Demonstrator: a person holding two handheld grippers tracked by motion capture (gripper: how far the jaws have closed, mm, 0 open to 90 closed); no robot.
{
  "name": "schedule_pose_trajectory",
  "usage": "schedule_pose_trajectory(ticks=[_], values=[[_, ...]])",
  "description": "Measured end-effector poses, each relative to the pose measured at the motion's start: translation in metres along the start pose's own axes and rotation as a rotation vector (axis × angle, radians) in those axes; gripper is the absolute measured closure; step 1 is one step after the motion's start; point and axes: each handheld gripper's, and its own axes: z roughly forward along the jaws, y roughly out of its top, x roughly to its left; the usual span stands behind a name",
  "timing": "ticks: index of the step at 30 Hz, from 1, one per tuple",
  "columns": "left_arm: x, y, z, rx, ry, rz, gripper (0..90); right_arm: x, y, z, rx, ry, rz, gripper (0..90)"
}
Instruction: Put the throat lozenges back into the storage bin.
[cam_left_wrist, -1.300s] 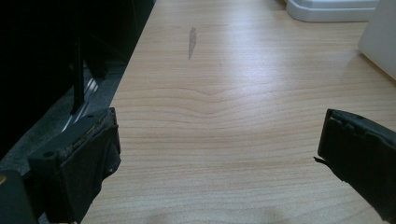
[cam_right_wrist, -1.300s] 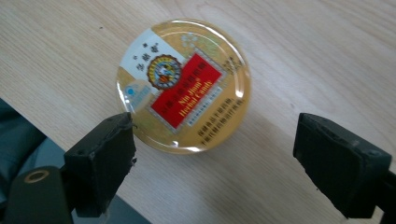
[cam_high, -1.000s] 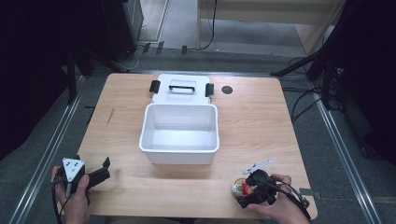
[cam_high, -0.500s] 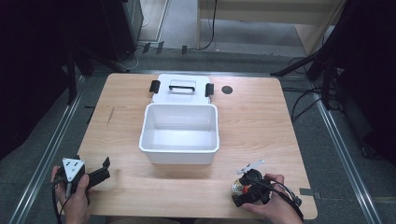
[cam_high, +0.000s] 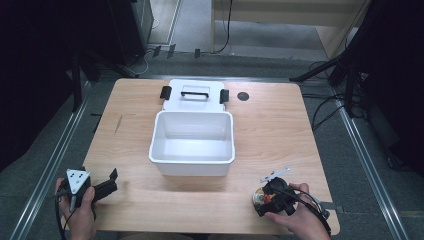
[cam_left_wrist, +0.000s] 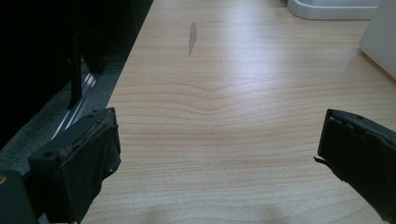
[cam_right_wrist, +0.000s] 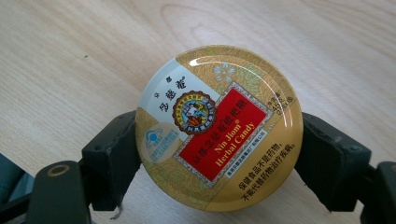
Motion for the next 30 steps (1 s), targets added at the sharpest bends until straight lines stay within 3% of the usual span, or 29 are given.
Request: schedule_pose_trajectory(ticks=[5,22,30], values=[[0.001,0.000,0.000,-0.002,-0.006,-0.017,0.0,-0.010,0.008,-0.005,-0.008,-0.006,0.024,20.9],[0.001,0.000,0.000,0.007,-0.014,-0.013,0.0,-0.038,0.044,-0.022,-0.018,-0.026,0.054,20.9],[0.001,0.000,0.000,0.009,-0.012,-0.010,0.0,-0.046,0.061,-0.028,-0.012,-0.026,0.046,20.9]])
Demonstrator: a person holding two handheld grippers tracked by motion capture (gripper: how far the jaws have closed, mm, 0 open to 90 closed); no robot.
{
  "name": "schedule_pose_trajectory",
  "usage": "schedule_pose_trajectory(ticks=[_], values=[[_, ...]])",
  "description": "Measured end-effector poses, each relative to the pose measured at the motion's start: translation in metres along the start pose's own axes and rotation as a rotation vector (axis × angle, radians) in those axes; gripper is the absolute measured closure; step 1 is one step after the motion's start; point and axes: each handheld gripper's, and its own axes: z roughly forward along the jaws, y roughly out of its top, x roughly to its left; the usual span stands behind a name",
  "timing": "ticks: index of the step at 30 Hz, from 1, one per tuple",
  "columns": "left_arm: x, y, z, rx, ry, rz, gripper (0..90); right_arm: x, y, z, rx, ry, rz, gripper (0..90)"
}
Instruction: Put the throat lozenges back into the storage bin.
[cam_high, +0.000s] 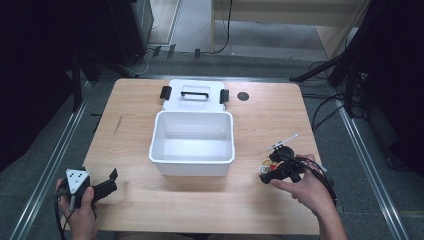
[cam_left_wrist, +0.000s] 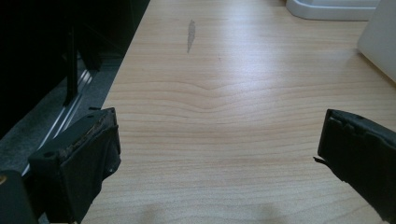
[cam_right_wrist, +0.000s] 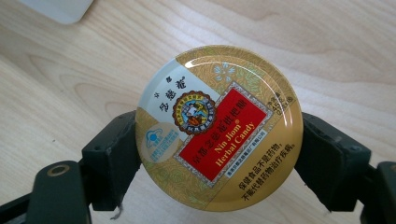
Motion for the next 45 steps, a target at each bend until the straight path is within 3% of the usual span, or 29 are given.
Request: schedule_pose_trajectory(ticks=[30,45], values=[[0.000,0.000,0.000,0.002,0.002,0.001,0.0,-0.018,0.047,0.006,0.041,-0.042,0.007,20.9],[-0.001,0.001,0.001,0.012,0.011,0.014,0.0,-0.015,0.079,-0.006,0.046,-0.055,-0.017,20.9]])
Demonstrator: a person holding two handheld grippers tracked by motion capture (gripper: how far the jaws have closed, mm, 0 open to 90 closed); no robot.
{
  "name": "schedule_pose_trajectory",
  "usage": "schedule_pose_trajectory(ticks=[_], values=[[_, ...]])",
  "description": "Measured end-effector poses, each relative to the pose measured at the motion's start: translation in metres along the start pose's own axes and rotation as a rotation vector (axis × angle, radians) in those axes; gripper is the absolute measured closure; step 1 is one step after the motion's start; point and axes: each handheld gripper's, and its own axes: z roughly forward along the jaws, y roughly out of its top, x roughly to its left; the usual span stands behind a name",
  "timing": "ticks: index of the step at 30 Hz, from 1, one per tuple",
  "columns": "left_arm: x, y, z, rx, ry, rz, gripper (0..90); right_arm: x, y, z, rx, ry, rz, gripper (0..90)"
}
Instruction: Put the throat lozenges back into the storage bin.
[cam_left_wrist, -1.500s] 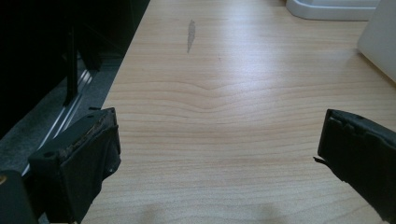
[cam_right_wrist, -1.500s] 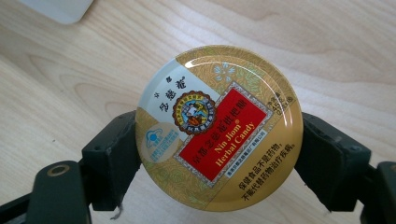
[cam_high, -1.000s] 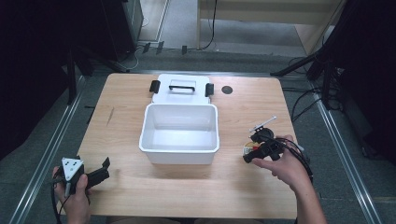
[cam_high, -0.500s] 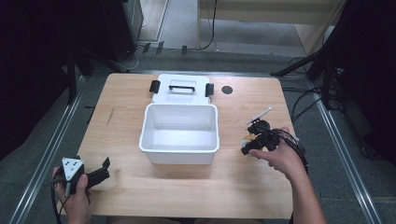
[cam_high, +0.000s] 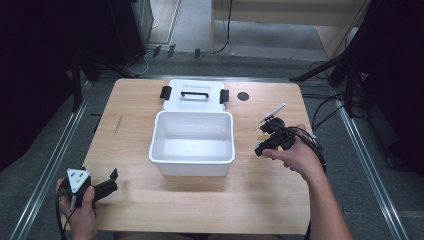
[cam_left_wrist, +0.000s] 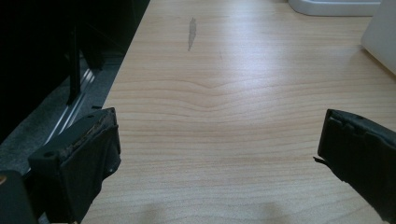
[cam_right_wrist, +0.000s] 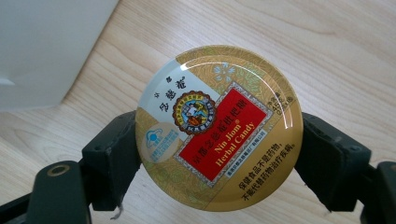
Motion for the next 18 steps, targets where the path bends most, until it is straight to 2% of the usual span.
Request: schedule_pose_trajectory(ticks=[7,11,18], values=[[0.000,0.000,0.001,0.002,-0.004,-0.002,0.0,0.003,0.013,-0.007,-0.003,-0.003,-0.009,20.9],[-0.001,0.000,0.001,0.005,0.002,0.005,0.0,0.008,0.018,-0.017,-0.016,0.013,-0.034,20.9],[-0.002,0.000,0.001,0.003,0.010,0.007,0.0,0.016,0.029,-0.033,-0.024,0.008,-0.051,20.9]])
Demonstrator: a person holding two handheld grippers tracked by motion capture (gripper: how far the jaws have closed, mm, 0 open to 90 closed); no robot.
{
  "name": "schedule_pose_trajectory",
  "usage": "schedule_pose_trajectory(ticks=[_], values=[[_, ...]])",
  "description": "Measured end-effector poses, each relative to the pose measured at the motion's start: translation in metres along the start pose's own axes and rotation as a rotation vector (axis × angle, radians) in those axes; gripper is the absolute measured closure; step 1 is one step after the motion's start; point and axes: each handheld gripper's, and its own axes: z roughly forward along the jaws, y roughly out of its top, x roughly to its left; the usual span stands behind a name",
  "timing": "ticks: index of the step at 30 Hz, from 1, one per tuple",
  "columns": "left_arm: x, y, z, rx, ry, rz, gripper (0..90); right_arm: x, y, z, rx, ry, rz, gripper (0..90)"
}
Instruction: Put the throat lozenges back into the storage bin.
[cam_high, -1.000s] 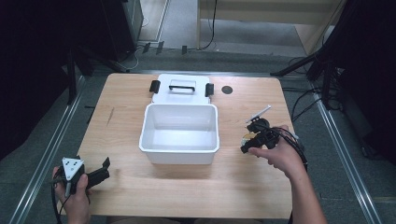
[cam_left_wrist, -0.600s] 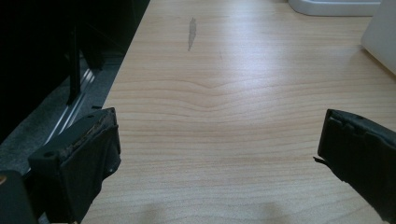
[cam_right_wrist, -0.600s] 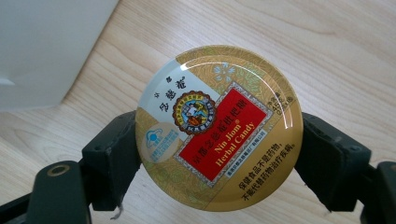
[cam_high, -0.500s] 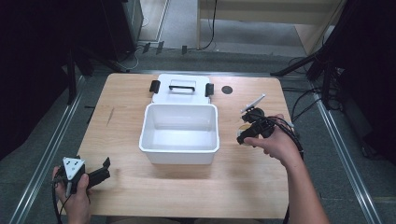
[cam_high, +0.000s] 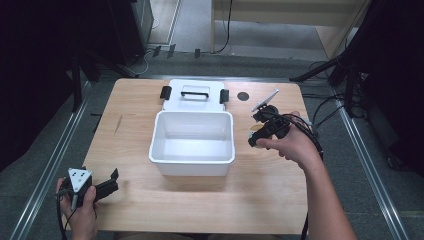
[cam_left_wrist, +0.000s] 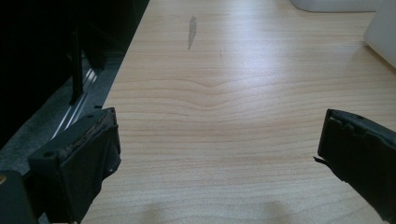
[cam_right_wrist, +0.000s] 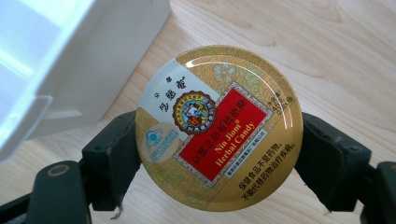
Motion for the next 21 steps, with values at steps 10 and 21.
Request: schedule_pose_trajectory(ticks=[10,21], values=[[0.000,0.000,0.000,0.004,0.004,0.000,0.0,0.013,0.015,-0.022,-0.024,0.030,-0.023,20.9],[0.000,0.000,0.000,0.003,0.006,0.000,0.0,0.031,0.034,-0.031,-0.037,0.060,-0.059,20.9]])
